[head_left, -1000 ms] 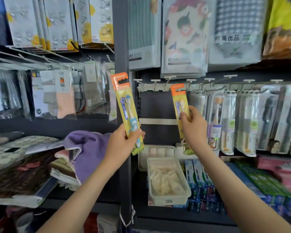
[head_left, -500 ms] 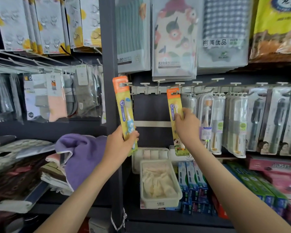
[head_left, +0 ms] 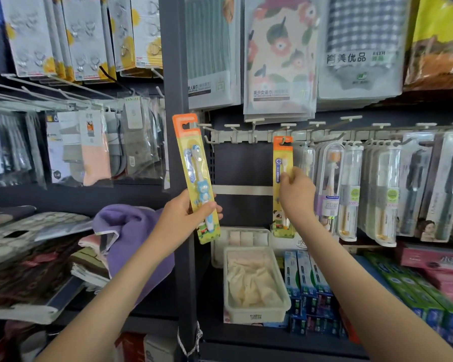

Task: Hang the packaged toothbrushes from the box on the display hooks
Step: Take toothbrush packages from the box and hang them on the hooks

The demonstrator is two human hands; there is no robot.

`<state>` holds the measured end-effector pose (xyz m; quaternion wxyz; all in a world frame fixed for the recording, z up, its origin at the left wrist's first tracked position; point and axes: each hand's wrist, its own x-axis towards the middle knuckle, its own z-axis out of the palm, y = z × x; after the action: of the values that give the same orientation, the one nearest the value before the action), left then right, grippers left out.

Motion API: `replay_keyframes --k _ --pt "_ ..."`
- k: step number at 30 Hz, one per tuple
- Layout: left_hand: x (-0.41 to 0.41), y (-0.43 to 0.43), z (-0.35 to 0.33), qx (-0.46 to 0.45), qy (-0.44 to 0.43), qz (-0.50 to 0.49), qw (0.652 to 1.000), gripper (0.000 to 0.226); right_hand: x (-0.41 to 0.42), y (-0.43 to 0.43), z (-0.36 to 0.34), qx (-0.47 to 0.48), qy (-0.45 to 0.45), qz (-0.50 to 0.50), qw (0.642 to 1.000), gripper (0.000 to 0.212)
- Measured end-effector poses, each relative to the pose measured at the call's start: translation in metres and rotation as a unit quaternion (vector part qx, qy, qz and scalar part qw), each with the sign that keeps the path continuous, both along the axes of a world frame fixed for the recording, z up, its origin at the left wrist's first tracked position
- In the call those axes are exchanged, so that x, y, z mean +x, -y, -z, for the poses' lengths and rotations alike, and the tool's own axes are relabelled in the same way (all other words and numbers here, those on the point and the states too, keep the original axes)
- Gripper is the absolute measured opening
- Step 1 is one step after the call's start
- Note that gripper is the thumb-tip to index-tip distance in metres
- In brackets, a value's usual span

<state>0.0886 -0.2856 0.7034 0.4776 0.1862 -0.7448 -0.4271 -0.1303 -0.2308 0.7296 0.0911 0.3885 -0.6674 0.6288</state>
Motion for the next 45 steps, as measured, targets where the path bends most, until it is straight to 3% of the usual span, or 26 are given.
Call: replay_keyframes --k 8,12,15,18,23,27,29,31,33,35,41,45 --pt "0.007 0.000 -0.005 0.003 0.040 0.032 0.999 0.015 -0.004 0.028 -0.007 0.149 0.003 -0.008 0.989 0.034" --pt "0.009 0.001 -0.007 0.017 0.053 0.045 0.997 0.017 0.025 0.018 -0.004 0.089 -0.053 0.012 0.995 0.057" --pt "0.010 0.000 -0.009 0.004 0.069 0.042 0.997 0.019 0.062 0.000 -0.011 -0.004 -0.027 -0.161 0.987 0.055" --pt "0.009 -0.003 -0.010 -0.017 0.080 0.032 0.996 0.018 0.091 -0.012 -0.022 0.000 -0.044 -0.289 0.956 0.045" --pt "0.006 -0.010 -0.011 -0.030 0.075 0.027 0.996 0.019 0.101 -0.027 -0.030 -0.031 -0.038 -0.348 0.936 0.026" --pt "0.001 -0.014 -0.012 -0.082 0.149 0.003 0.985 0.016 0.097 -0.033 -0.027 -0.043 -0.079 -0.336 0.938 0.016" --pt "-0.002 -0.019 -0.017 -0.173 0.182 -0.058 0.966 0.027 0.089 -0.032 -0.027 -0.059 -0.059 -0.295 0.952 0.014" --pt "-0.005 -0.019 -0.019 -0.298 0.129 -0.151 0.934 0.041 0.074 -0.030 -0.026 -0.061 -0.033 -0.233 0.970 0.023" --pt "-0.007 -0.010 -0.021 -0.394 0.057 -0.254 0.881 0.046 0.054 -0.029 -0.021 -0.022 -0.031 -0.146 0.989 0.030" --pt "-0.012 0.002 -0.020 -0.458 0.046 -0.338 0.821 0.045 0.034 -0.028 -0.013 0.027 -0.031 -0.082 0.996 0.032" --pt "-0.024 0.028 -0.014 -0.527 0.131 -0.428 0.723 0.040 0.010 -0.021 -0.005 0.054 -0.031 -0.018 0.998 0.033" --pt "-0.027 0.033 -0.012 -0.536 0.125 -0.452 0.702 0.032 0.013 -0.018 0.001 0.035 -0.085 0.015 0.996 0.029"
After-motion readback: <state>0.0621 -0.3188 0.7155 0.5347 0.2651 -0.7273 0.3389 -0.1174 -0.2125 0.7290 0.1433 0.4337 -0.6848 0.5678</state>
